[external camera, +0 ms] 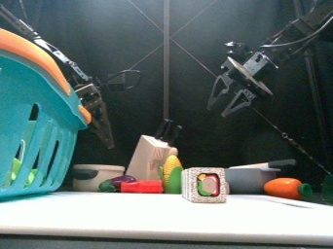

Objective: Grab salmon sushi

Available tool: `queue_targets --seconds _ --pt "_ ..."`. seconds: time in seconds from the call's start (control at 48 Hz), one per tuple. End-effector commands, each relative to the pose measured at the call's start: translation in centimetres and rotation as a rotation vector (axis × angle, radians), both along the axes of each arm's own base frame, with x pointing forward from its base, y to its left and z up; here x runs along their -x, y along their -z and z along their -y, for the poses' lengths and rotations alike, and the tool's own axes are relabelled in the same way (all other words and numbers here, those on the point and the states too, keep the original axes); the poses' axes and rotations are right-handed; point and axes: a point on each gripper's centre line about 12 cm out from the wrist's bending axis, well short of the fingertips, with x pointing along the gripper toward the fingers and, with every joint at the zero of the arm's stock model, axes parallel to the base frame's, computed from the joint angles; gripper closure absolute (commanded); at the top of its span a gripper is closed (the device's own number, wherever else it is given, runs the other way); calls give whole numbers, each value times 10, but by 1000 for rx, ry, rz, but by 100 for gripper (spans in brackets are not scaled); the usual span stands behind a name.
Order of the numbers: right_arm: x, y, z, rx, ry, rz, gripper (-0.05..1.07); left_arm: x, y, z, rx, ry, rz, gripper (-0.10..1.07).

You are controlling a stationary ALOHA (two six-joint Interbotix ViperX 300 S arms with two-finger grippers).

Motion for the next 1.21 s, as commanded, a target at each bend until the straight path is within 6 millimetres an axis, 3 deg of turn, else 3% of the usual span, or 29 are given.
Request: queue_targets --seconds 0.0,0.417,0.688,1.188 --pt "3 -6 7 2 19 21 9 -4 -4 -7 -30 2 -4 -5" --pt "-2 -4 6 -32 -25 35 9 -11 23 -11 -43 31 -119 -5" --pt "-3 -3 4 -44 -29 37 9 -15 37 -2 -56 74 -190 -5" --pt "-1 5 2 -72 -18 19 9 -15 42 1 -219 198 -298 -1"
